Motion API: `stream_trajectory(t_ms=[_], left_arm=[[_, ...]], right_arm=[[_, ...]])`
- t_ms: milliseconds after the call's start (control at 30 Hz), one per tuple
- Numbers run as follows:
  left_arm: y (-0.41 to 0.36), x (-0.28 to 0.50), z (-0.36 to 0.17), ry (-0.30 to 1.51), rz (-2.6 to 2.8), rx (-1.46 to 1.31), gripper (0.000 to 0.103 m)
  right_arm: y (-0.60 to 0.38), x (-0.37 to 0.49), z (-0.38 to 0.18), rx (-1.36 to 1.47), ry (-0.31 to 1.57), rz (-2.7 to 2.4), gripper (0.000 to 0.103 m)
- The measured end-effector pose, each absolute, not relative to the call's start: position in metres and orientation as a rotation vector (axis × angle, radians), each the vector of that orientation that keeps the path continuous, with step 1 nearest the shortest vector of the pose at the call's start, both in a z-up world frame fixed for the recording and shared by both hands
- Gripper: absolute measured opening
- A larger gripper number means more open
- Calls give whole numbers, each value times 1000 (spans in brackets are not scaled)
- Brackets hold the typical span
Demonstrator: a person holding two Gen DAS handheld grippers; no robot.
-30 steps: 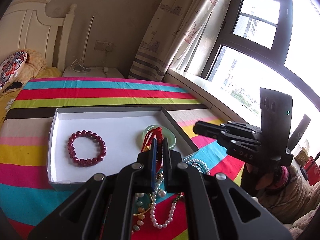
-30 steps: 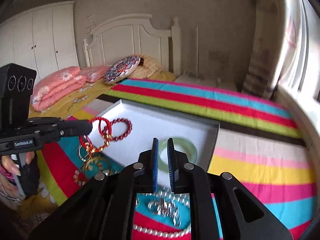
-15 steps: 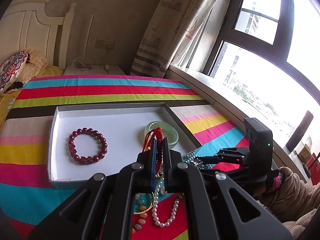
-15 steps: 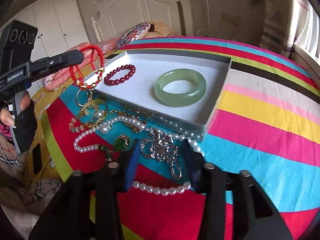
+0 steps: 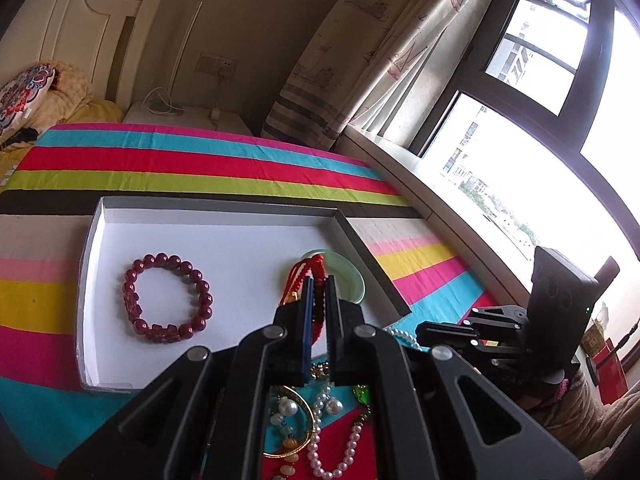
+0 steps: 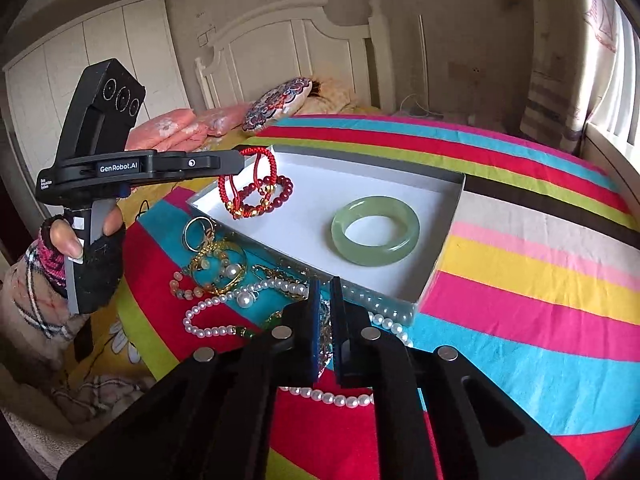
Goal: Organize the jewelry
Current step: 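Grasp the silver brooch with the right tool and lift it, then place the brooch in the box with the right tool while the left tool places the red string bracelet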
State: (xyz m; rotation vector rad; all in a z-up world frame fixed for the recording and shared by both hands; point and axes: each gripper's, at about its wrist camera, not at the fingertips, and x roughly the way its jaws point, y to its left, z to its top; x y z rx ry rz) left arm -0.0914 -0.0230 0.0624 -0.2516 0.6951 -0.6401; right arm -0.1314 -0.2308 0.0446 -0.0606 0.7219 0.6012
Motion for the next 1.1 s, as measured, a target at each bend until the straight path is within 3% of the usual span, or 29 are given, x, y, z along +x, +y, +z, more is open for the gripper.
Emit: stream_trajectory(t_ms=[33,67,100,167,233,267,300,433,467,500,733,933,1100], left_arm=[[-23,-91,62,694,-639,-250,5],[-24,-92,62,694,-639,-247,5],[-24,-93,62,694,-639,-244,5],[-24,-93,60,701,-640,-239,5],[-26,-92,57,711,-639,-236,5],[-26,-91,55,714,-639,-237,5],[-27,-91,55,717,-640,-239,5],[-30,-82,56,722,-656,-259,5],[-30,-79,57,724,-661,-265,5],[-31,-75,58,726,-668,-275,5],[-36,-46,54,759,-700,-354,5],[-32,-32,20,839,-558,-332,9],[-10,-42,19,810,-467,-325,54]], right_arm=[[-234,-129,43,-43,737,607,9],[-237,-127,41,-17,756,613,17],[-243,-124,37,22,784,615,43],[-251,-122,31,60,806,607,73],[-251,-122,27,61,813,606,65],[-248,-123,25,43,816,606,46],[-244,-123,22,25,825,602,34],[-225,-121,8,-42,869,621,30],[-221,-123,8,-65,854,619,19],[-218,-125,8,-91,846,612,14],[-224,-129,39,-92,720,549,13],[-222,-92,63,-131,672,481,13],[-194,-38,61,-182,700,468,13]])
